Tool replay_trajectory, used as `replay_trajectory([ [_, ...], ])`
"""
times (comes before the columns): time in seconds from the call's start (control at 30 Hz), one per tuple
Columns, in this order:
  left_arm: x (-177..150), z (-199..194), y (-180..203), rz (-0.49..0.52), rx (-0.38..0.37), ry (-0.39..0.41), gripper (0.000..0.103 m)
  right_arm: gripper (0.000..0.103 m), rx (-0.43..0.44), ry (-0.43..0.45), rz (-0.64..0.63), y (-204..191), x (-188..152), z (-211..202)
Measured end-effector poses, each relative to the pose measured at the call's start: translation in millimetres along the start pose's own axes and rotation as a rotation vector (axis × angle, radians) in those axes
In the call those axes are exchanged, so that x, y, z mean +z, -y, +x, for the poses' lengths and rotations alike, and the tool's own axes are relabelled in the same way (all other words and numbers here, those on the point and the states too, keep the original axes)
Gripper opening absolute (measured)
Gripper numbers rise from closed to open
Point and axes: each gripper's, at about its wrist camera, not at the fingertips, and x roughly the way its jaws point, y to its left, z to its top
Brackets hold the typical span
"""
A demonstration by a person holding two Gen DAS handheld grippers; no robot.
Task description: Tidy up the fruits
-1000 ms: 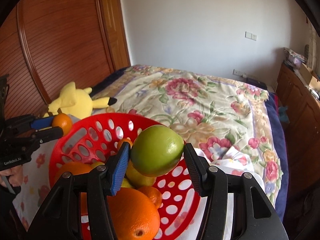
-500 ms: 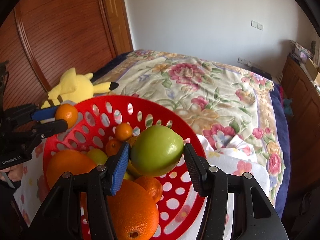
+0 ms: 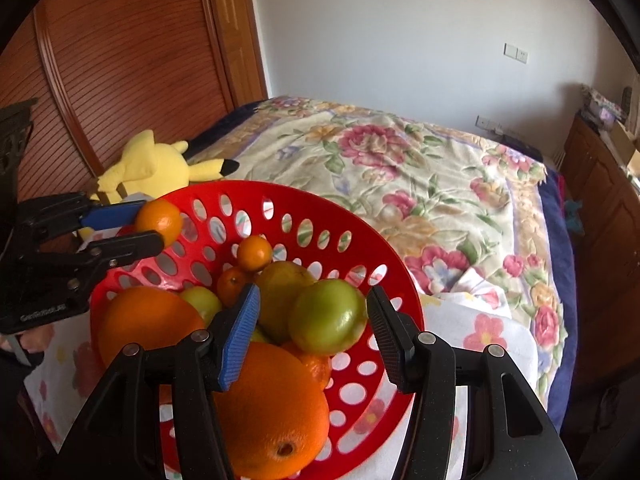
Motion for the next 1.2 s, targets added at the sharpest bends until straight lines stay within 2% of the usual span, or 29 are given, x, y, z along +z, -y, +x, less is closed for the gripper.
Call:
replay_trajectory([
  [0.07, 1, 2, 1, 0.002, 0.004, -0.005, 0.035, 0.056, 0.005, 0.018, 0.017, 0, -3, -6],
  [0.13, 3, 3, 2, 0.003, 0.010, -0.004, 0.042, 0.056, 0.008, 0.033, 0.029, 0, -7, -12],
  [0.43, -6, -11, 6, -0.016, 0.022, 0.004, 0.044, 0.056, -0.022, 0.115, 0.043, -17, -15, -36],
  [0.77, -26, -77, 24, -0.015, 0.040, 0.092, 0.048, 0.056, -0.031, 0.185, 0.075, -48, -38, -70],
  [1.1, -59, -150, 50, 0.000, 0.071, 0.183, 0.057, 0.060, -0.070, 0.287, 0.092, -80, -75, -124],
  [1.2, -73, -167, 59, 0.003, 0.078, 0.209, 0.063, 0.061, -0.082, 0.313, 0.092, -89, -89, -139],
])
